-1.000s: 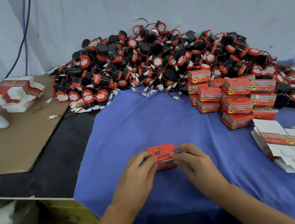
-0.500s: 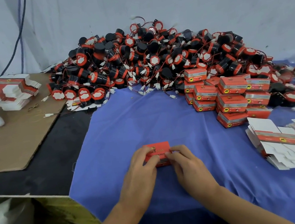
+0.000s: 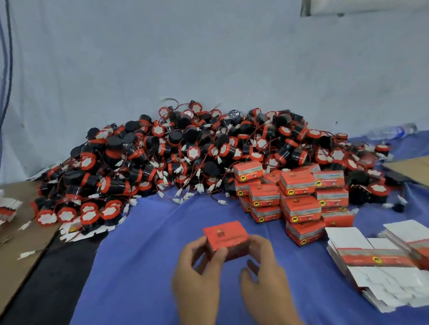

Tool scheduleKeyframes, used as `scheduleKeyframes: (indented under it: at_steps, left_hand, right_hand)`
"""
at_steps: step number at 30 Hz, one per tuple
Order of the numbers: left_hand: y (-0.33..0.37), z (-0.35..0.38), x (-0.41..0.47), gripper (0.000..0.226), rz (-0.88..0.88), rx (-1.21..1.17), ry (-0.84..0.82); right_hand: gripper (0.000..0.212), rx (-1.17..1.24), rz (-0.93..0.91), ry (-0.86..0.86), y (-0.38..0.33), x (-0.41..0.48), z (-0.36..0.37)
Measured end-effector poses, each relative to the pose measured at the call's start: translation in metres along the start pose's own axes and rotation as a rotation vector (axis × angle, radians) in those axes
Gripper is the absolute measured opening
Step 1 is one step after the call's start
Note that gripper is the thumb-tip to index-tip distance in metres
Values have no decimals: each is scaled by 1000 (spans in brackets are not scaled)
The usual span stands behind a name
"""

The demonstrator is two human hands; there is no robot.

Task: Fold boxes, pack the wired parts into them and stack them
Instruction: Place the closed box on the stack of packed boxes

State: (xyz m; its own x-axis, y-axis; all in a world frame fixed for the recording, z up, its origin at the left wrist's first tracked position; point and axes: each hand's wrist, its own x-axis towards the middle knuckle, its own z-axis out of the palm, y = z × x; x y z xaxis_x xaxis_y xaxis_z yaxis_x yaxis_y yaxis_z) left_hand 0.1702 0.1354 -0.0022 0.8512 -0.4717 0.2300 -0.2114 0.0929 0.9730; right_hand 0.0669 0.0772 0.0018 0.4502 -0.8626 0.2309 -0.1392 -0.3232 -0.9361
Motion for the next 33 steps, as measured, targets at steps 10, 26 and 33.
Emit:
scheduleKeyframes:
  at_steps: [10,26,33]
  left_hand:
    - [23,136,124,30,103,81,-115]
    - [20,160,73,23,357,68,-126]
    - [19,220,-37,38,301,278,-744]
  right_hand:
    - [86,-13,190,6,-9,153,-21]
    - [53,-59,-16,301,9,114,-66]
    - [50,-817,166,47,48,81,-216]
